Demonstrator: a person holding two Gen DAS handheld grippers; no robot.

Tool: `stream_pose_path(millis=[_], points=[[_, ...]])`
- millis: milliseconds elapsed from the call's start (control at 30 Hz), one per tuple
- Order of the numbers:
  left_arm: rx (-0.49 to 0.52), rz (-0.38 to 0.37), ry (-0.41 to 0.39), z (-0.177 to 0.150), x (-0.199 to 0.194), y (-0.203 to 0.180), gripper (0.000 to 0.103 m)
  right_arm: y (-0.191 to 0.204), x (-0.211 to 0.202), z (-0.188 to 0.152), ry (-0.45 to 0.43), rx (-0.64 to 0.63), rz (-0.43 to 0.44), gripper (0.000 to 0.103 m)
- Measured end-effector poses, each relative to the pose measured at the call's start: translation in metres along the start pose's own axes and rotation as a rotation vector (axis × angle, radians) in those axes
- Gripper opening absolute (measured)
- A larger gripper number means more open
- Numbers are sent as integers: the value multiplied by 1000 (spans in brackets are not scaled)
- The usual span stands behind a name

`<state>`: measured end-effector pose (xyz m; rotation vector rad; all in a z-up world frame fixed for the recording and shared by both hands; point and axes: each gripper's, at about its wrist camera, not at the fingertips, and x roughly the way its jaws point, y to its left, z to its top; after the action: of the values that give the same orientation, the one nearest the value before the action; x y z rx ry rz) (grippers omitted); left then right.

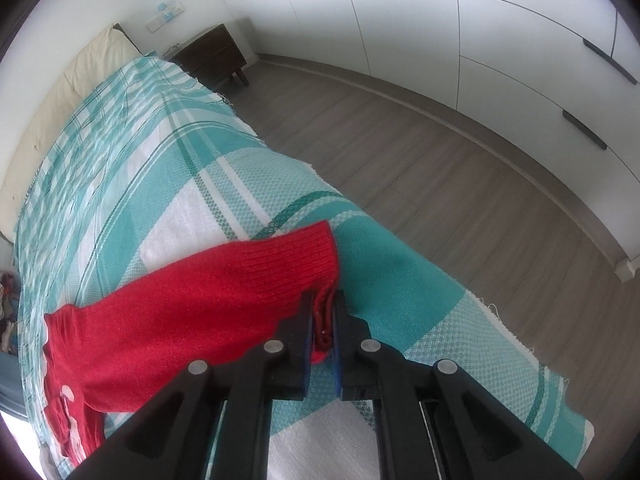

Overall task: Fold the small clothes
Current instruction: 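Lift and pull the sleeve outward from the body with the right tool, then open the right tool on the laid sleeve while the left tool grasps the other cuff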

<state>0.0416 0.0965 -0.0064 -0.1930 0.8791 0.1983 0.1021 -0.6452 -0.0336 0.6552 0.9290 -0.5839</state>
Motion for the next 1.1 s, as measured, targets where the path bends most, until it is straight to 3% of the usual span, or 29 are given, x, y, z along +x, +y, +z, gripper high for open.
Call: stream_pose_path(millis=[67, 133, 200, 267, 400, 467, 567, 700, 833, 967, 1000, 1067, 1100], points=[[5, 8, -9, 0, -2, 0, 95, -1, -7, 1, -25, -9, -73, 25], [8, 9, -16, 3, -6, 3, 95, -5, -21, 1, -76, -4, -152, 56], [23, 10, -51, 18, -17, 6, 95, -7, -39, 3, -156, 3, -220, 57], [28, 1, -146, 46, -37, 9, 95, -3, -63, 2, -246, -14, -234, 57], [99, -45, -308, 111, -59, -14, 101, 21, -96, -8, -356, -85, -113, 62], [223, -92, -279, 134, -40, -49, 101, 36, -102, -15, -365, -124, -58, 64], [497, -187, -138, 138, 15, -121, 101, 61, -99, -24, -344, -189, 1, 64], [822, -151, -146, 104, 74, -196, 99, 80, -94, -34, -321, -252, 46, 64], [944, -173, -90, 89, 115, -231, 87, 89, -91, -40, -307, -306, 65, 64], [1039, -154, -87, 78, 140, -250, 81, 93, -86, -40, -290, -302, 87, 64], [1054, -154, -86, 76, 145, -252, 73, 94, -85, -39, -287, -300, 92, 64], [1026, -187, -56, 79, 153, -253, 45, 97, -83, -40, -282, -307, 99, 64], [984, -201, -32, 84, 156, -252, 8, 99, -83, -42, -281, -315, 98, 64]])
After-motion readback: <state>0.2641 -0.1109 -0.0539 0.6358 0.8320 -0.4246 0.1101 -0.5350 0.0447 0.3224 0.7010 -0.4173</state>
